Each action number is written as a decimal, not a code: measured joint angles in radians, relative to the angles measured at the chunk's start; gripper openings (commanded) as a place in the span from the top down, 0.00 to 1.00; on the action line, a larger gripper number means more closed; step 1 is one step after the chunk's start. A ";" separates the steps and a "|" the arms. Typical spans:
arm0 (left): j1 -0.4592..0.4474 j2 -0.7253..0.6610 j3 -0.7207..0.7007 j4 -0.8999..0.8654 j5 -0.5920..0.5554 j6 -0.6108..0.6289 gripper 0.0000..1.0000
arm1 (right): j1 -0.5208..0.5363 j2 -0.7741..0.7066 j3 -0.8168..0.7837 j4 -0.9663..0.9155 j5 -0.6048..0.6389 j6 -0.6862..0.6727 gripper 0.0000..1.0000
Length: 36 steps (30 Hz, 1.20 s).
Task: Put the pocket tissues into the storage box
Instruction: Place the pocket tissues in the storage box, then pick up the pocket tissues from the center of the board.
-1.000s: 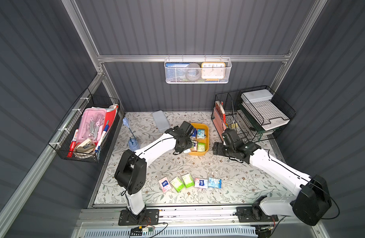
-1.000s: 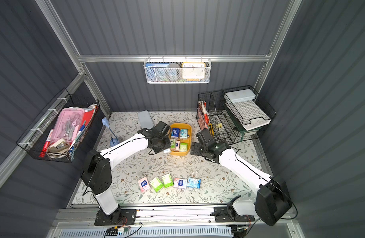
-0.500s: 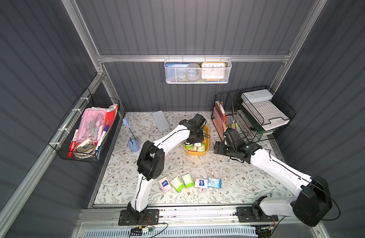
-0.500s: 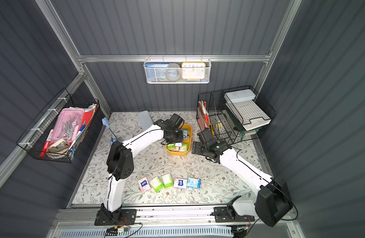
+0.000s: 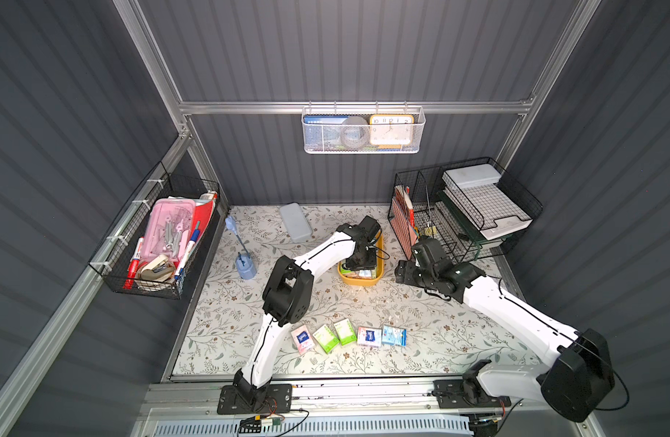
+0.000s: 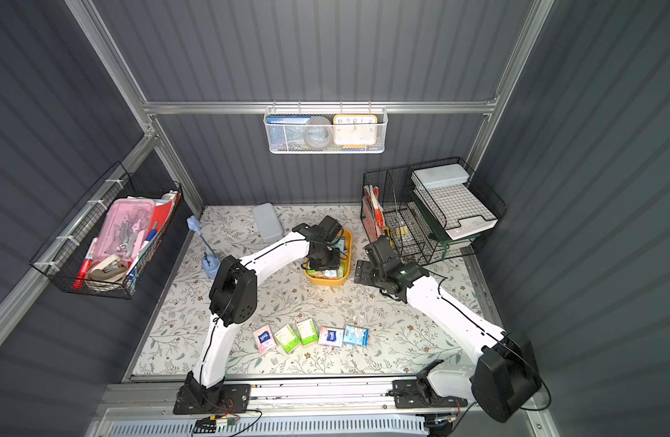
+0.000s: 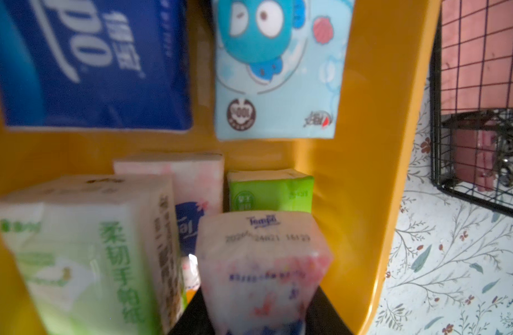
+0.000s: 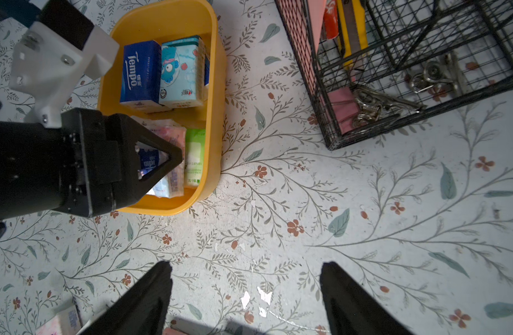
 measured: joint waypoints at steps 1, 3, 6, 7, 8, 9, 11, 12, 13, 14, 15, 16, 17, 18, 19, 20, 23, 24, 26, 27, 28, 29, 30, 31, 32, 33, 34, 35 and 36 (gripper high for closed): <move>0.000 0.004 0.002 0.001 0.002 0.000 0.45 | 0.000 -0.001 0.000 -0.001 0.000 0.000 0.15; 0.000 0.009 0.002 0.001 0.009 -0.005 0.38 | 0.000 -0.003 -0.002 -0.005 0.000 0.000 0.15; 0.000 0.011 0.002 0.002 0.016 -0.010 0.32 | 0.000 -0.006 -0.003 -0.017 -0.008 0.000 0.16; 0.000 0.011 0.002 0.003 0.016 -0.010 0.30 | 0.000 -0.007 -0.004 -0.019 -0.012 0.000 0.15; 0.000 0.010 0.002 0.006 0.018 -0.011 0.29 | 0.000 -0.008 -0.006 -0.022 -0.020 -0.001 0.15; 0.000 0.010 0.002 0.007 0.020 -0.014 0.26 | 0.000 -0.009 -0.009 -0.023 -0.027 -0.001 0.15; 0.000 0.005 0.002 0.007 0.020 -0.014 0.21 | 0.000 -0.010 -0.016 -0.022 -0.041 -0.001 0.16; 0.000 -0.003 0.001 0.007 0.020 -0.015 0.19 | 0.000 -0.010 -0.021 -0.022 -0.048 -0.001 0.16; 0.000 -0.012 -0.001 0.006 0.019 -0.016 0.17 | 0.000 -0.011 -0.026 -0.023 -0.054 -0.001 0.16; 0.000 -0.031 -0.008 0.006 0.015 -0.017 0.16 | 0.000 -0.011 -0.028 -0.023 -0.060 -0.001 0.16; 0.000 -0.054 -0.019 0.004 0.008 -0.017 0.15 | 0.000 -0.010 -0.029 -0.022 -0.066 -0.001 0.15; 0.000 -0.084 -0.035 0.003 -0.002 -0.017 0.15 | 0.000 -0.011 -0.030 -0.021 -0.073 -0.001 0.15; 0.000 -0.117 -0.052 0.000 -0.011 -0.018 0.14 | 0.000 -0.010 -0.030 -0.020 -0.079 -0.001 0.16; 0.000 -0.159 -0.077 -0.002 -0.024 -0.018 0.15 | 0.000 -0.010 -0.030 -0.019 -0.084 -0.001 0.16; 0.000 -0.201 -0.105 -0.003 -0.035 -0.018 0.14 | 0.000 -0.008 -0.030 -0.017 -0.088 -0.001 0.16; 0.000 -0.245 -0.135 -0.005 -0.047 -0.019 0.14 | 0.000 -0.005 -0.030 -0.014 -0.092 -0.001 0.16; 0.000 -0.379 -0.237 -0.016 -0.082 -0.033 0.15 | 0.000 0.011 -0.030 -0.004 -0.104 -0.004 0.16; 0.000 -0.416 -0.270 -0.022 -0.092 -0.042 0.15 | 0.000 0.019 -0.030 -0.001 -0.105 -0.006 0.16; 0.000 -0.485 -0.346 -0.032 -0.113 -0.068 0.15 | 0.000 0.032 -0.029 0.005 -0.105 -0.011 0.16; 0.000 -0.518 -0.387 -0.042 -0.124 -0.084 0.15 | 0.000 0.039 -0.028 0.006 -0.105 -0.016 0.16; 0.000 -0.544 -0.421 -0.048 -0.134 -0.099 0.15 | 0.000 0.045 -0.025 0.006 -0.106 -0.018 0.16; 0.000 -0.574 -0.462 -0.059 -0.144 -0.119 0.15 | 0.000 0.053 -0.020 0.008 -0.106 -0.021 0.16; 0.000 -0.605 -0.506 -0.063 -0.155 -0.140 0.15 | 0.000 0.060 -0.016 0.010 -0.106 -0.024 0.16; 0.000 -0.635 -0.550 -0.067 -0.165 -0.162 0.15 | 0.000 0.064 -0.012 0.010 -0.106 -0.027 0.16; 0.000 -0.666 -0.594 -0.072 -0.172 -0.184 0.15 | 0.000 0.069 -0.006 0.010 -0.106 -0.031 0.16; 0.000 -0.697 -0.639 -0.079 -0.180 -0.211 0.15 | 0.000 0.074 -0.002 0.011 -0.106 -0.033 0.16; 0.000 -0.721 -0.673 -0.084 -0.185 -0.232 0.15 | 0.000 0.076 0.001 0.013 -0.105 -0.035 0.16; 0.000 -0.749 -0.712 -0.088 -0.188 -0.257 0.15 | 0.000 0.076 0.003 0.013 -0.106 -0.037 0.16; 0.000 -0.776 -0.748 -0.095 -0.189 -0.281 0.15 | 0.000 0.076 0.003 0.014 -0.106 -0.039 0.16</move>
